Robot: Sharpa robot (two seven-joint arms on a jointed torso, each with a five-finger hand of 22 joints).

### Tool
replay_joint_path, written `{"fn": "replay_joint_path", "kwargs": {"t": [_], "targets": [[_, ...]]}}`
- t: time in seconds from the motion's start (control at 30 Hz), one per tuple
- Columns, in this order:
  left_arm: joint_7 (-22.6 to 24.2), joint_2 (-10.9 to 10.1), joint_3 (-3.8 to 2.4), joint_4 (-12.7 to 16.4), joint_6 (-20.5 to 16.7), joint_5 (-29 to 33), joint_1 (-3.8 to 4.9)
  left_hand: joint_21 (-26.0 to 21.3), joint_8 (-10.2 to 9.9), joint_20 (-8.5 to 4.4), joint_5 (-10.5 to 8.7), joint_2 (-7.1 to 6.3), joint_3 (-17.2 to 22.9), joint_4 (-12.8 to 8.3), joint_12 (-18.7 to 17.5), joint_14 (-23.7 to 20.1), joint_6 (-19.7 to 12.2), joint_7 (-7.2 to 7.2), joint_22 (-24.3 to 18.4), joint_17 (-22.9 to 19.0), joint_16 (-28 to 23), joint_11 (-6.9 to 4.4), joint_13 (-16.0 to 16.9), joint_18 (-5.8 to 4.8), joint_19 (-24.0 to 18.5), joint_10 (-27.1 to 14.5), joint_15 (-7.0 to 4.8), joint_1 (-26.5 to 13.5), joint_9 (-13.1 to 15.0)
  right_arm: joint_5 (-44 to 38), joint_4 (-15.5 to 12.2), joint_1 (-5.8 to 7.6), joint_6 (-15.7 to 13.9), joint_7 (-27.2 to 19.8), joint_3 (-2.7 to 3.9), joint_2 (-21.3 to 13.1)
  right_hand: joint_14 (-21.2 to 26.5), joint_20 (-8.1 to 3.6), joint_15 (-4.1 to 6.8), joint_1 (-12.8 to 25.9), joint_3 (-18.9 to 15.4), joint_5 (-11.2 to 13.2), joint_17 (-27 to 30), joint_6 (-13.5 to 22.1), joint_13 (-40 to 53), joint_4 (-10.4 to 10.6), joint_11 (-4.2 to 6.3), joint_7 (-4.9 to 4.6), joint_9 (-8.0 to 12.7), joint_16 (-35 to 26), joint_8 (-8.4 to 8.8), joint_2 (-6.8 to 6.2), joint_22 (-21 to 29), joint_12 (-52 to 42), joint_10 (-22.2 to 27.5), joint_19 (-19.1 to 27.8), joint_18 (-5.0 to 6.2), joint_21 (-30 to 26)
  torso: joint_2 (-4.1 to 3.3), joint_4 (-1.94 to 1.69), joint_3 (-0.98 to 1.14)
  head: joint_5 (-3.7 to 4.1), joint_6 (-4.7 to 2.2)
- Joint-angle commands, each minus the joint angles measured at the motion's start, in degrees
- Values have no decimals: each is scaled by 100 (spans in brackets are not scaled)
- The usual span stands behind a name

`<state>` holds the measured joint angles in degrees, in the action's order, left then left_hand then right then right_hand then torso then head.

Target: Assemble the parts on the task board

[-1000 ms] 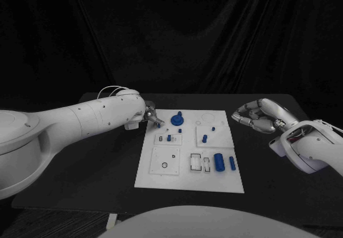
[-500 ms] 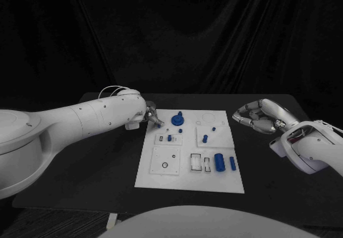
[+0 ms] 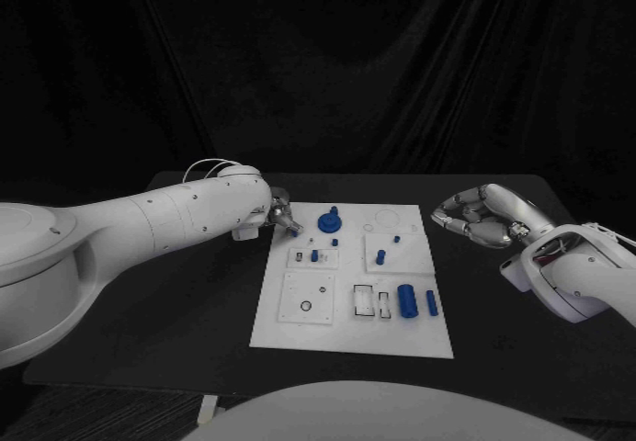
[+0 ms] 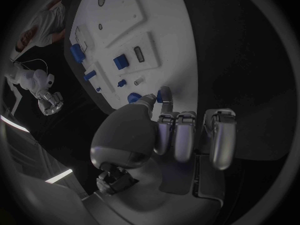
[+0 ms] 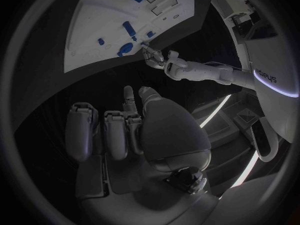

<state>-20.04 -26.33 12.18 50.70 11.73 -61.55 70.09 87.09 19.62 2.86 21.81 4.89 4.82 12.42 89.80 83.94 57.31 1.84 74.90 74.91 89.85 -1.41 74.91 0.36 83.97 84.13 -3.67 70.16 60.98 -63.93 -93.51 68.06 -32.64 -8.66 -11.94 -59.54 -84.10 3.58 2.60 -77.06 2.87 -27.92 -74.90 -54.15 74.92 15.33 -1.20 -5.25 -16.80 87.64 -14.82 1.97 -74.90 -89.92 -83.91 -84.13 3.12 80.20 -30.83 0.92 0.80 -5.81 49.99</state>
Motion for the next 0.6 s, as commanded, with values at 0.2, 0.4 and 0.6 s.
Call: {"fn": "replay_joint_path", "kwargs": {"t": [0.2,0.4,0.6], "targets": [[167,14,-5,-5,76,5,-12,-16,-41,-18,369,-184,529,-75,20,606,-57,-8,1390,1509,15,-25,1509,55,340,587,-14,90,20,-5,9,-15,57,134,4,3,-524,-41,45,-127,73,-80,-1233,-32,1508,-39,40,2,9,-27,35,1,-1184,-8,-609,-204,-66,-35,0,0,2,-8,1],[230,-12,-5,0,45,5,-13,-17,-5,-20,512,-393,1231,-218,20,606,-33,-3,1389,1509,15,-25,1509,56,338,587,-18,68,66,-5,14,-18,74,154,4,-1,-524,-42,46,-163,104,-130,-1231,-36,1508,-64,41,2,11,-27,35,-3,-1181,-8,-609,-200,-64,-45,0,-1,1,-8,1],[297,-40,-5,7,39,5,-13,-45,15,-18,531,-542,1673,-369,20,606,-5,5,1378,1509,15,-23,1509,64,312,587,-15,5,88,-5,18,-27,86,173,4,-1,-522,-42,47,-200,138,-180,-1225,-42,1508,-92,42,2,12,-32,34,-8,-1180,-8,-609,-198,-63,-48,-1,0,1,-9,1]]}}
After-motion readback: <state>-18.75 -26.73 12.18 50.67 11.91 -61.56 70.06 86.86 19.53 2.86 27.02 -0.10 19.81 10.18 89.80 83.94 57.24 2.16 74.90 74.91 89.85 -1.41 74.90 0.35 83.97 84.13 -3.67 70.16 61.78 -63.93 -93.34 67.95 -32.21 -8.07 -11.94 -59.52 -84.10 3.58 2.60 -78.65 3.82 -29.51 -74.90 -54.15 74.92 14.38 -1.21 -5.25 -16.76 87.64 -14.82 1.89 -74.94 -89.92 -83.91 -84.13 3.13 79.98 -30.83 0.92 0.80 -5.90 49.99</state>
